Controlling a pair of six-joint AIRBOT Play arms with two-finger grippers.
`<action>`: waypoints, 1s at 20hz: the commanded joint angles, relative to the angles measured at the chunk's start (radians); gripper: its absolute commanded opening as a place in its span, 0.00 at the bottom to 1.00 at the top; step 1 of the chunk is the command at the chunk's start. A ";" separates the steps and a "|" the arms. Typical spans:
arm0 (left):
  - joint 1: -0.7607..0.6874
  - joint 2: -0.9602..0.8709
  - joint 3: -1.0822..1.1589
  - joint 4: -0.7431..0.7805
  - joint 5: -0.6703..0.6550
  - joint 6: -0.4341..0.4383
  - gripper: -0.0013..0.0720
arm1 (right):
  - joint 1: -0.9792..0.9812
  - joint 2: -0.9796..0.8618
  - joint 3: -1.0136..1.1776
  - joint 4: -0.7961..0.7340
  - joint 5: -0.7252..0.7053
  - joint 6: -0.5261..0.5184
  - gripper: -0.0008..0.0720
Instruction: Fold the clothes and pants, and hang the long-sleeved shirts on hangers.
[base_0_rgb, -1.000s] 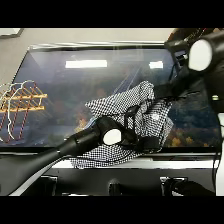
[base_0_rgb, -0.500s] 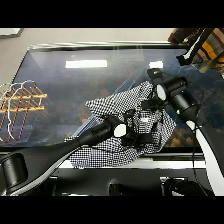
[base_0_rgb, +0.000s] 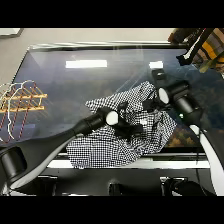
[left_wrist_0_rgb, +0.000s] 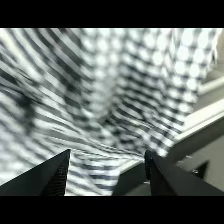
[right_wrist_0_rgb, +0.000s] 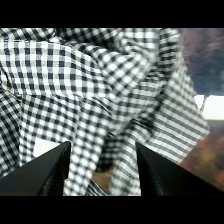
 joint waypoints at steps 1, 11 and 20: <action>0.124 0.060 0.001 0.109 -0.103 0.198 0.75 | 0.000 0.125 0.040 -0.077 0.158 -0.015 0.70; 0.338 0.100 0.005 0.261 -0.111 0.757 0.75 | 0.001 0.444 -0.453 0.425 0.150 0.499 0.76; 0.327 0.098 0.004 0.334 0.079 0.929 0.75 | 0.001 0.435 -0.647 0.474 -0.116 0.810 0.74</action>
